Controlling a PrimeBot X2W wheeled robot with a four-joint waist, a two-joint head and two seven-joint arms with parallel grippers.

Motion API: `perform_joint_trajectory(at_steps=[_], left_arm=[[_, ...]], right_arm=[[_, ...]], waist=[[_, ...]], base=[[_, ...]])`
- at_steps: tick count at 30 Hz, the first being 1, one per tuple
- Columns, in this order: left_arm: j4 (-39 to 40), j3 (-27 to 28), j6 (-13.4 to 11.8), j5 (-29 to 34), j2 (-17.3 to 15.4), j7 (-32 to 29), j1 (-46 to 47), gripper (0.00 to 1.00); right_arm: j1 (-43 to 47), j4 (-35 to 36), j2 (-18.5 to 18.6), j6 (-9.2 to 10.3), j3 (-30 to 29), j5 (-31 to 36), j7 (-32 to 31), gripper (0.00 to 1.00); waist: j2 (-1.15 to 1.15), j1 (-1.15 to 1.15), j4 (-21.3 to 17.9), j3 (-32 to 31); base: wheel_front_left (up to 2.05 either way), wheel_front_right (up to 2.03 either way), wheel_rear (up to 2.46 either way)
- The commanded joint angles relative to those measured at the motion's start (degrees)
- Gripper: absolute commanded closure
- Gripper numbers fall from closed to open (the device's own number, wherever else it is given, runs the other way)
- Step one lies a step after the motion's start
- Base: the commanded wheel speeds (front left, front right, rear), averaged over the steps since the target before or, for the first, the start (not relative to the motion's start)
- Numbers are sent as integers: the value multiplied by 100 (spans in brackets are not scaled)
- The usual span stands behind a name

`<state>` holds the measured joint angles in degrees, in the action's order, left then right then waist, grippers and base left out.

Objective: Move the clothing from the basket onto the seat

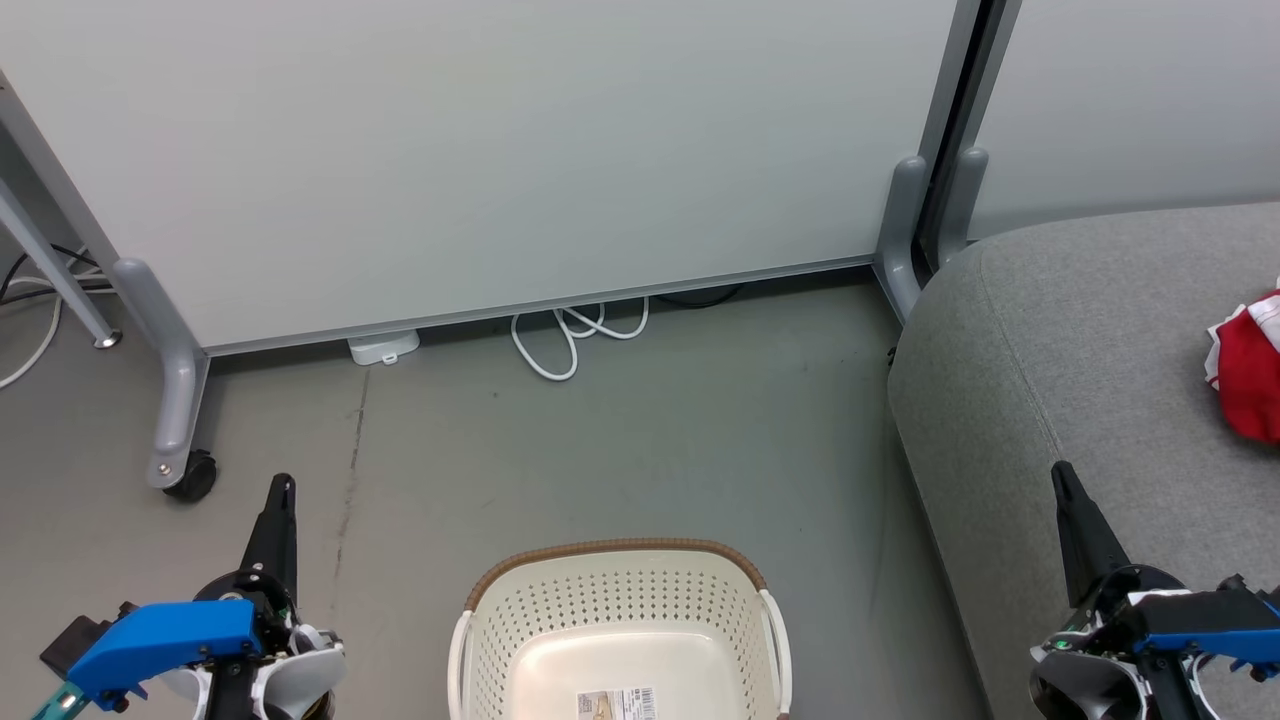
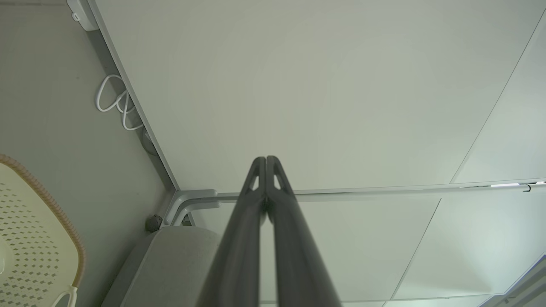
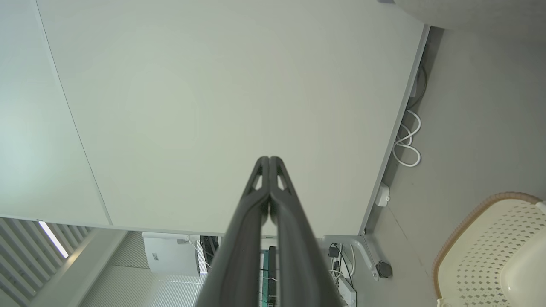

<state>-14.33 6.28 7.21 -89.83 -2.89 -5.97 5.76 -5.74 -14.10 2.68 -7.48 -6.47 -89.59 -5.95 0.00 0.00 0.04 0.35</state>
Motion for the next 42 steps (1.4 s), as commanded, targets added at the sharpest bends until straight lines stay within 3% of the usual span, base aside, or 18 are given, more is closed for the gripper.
perform_joint_trajectory(at_steps=[1, 42], left_arm=[[38, 16, 47, -90, 3, -31, 77, 100], [40, 37, 37, -264, 3, -77, 71, 100]], right_arm=[[-79, 15, 36, -2, -12, -116, -28, 100], [-82, 12, 36, -2, -12, -289, -77, 100]], waist=[[0, 0, -1, -3], [0, 0, -4, -17]], base=[[0, 0, 0], [0, 0, 0]])
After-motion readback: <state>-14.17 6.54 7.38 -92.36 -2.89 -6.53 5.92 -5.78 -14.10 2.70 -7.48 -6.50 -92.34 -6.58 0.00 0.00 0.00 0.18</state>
